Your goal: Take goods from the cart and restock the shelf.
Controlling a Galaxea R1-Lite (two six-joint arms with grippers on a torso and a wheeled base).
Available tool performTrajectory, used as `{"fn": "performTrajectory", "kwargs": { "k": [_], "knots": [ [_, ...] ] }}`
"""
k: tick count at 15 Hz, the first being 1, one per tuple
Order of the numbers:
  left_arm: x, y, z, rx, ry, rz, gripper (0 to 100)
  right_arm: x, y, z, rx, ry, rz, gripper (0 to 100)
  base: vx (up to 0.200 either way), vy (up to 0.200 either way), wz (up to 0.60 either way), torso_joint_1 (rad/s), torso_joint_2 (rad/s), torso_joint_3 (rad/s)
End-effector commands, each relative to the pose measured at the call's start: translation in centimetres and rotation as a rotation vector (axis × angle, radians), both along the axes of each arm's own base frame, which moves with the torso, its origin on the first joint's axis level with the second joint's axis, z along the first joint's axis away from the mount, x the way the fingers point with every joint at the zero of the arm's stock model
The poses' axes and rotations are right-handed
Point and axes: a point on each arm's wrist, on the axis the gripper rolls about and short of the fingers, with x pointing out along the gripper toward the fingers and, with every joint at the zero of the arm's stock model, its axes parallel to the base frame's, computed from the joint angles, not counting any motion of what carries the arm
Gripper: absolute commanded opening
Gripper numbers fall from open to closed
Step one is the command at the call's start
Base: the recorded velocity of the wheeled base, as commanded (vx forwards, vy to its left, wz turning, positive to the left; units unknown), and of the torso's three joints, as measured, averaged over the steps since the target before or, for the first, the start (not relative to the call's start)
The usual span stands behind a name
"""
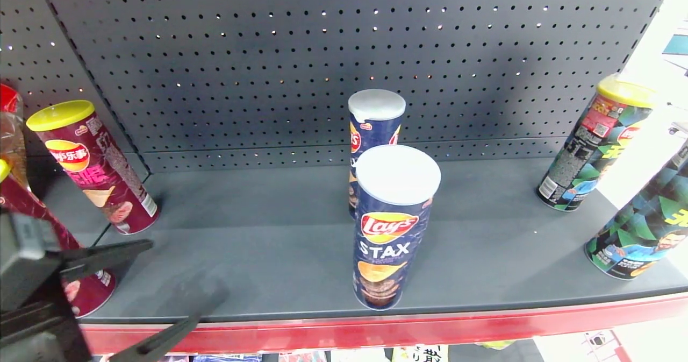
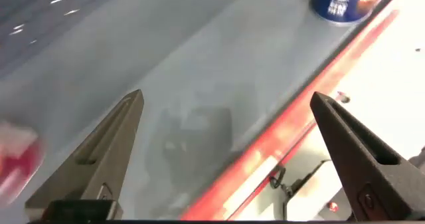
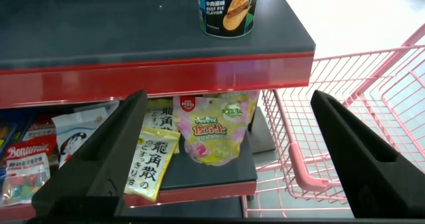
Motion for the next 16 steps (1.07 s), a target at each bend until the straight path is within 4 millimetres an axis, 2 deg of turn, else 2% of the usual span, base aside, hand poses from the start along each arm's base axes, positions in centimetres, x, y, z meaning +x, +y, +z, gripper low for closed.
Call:
{"fn": "performTrajectory", "kwargs": {
  "k": [1,2,4,5,7,9,11,12,14,16],
  "knots": [
    [-9.6,4.4,-0.3,-0.082,-0.154,0.154,100,0.0,0.0,0.0,-0.006,0.002,0.001,100,0.0,0.0,0.0,0.0,0.0,0.0],
    [-11.7,5.0,-1.2,-0.116,-0.133,0.234,100,0.0,0.0,0.0,-0.009,0.002,0.001,100,0.0,0.0,0.0,0.0,0.0,0.0],
    [-14.0,5.4,-3.0,-0.175,-0.094,0.42,100,0.0,0.0,0.0,-0.019,0.003,0.001,100,0.0,0.0,0.0,0.0,0.0,0.0],
    [-14.4,5.4,-3.4,-0.188,-0.082,0.469,100,0.0,0.0,0.0,-0.021,0.003,0.001,100,0.0,0.0,0.0,0.0,0.0,0.0],
    [-15.0,5.4,-5.5,-0.202,0.002,0.684,100,0.0,0.0,0.0,-0.026,0.003,-0.003,100,0.0,0.0,0.0,0.0,0.0,0.0],
    [-14.8,5.1,-8.8,-0.223,0.042,0.879,100,0.0,0.0,0.0,-0.045,0.005,-0.003,100,0.0,0.0,0.0,0.0,0.0,0.0],
    [-14.7,4.9,-9.3,-0.329,-0.005,0.836,100,0.0,0.0,0.0,-0.042,0.003,-0.001,100,0.0,0.0,0.0,0.0,0.0,0.0],
    [-14.0,4.8,-8.9,-0.386,-0.087,0.777,100,0.0,0.0,-0.1,-0.022,0.004,-0.002,100,0.0,0.0,0.0,0.0,0.0,0.0],
    [-12.5,4.7,-9.8,-0.329,-0.193,0.68,100,0.0,0.0,0.0,0.019,0.0,-0.008,100,0.0,0.0,0.0,0.0,0.0,0.0],
    [-11.8,4.6,-10.4,-0.351,-0.246,0.616,100,0.0,0.0,0.0,0.045,-0.003,-0.007,100,0.0,0.0,0.0,0.0,0.0,0.0]
  ]
}}
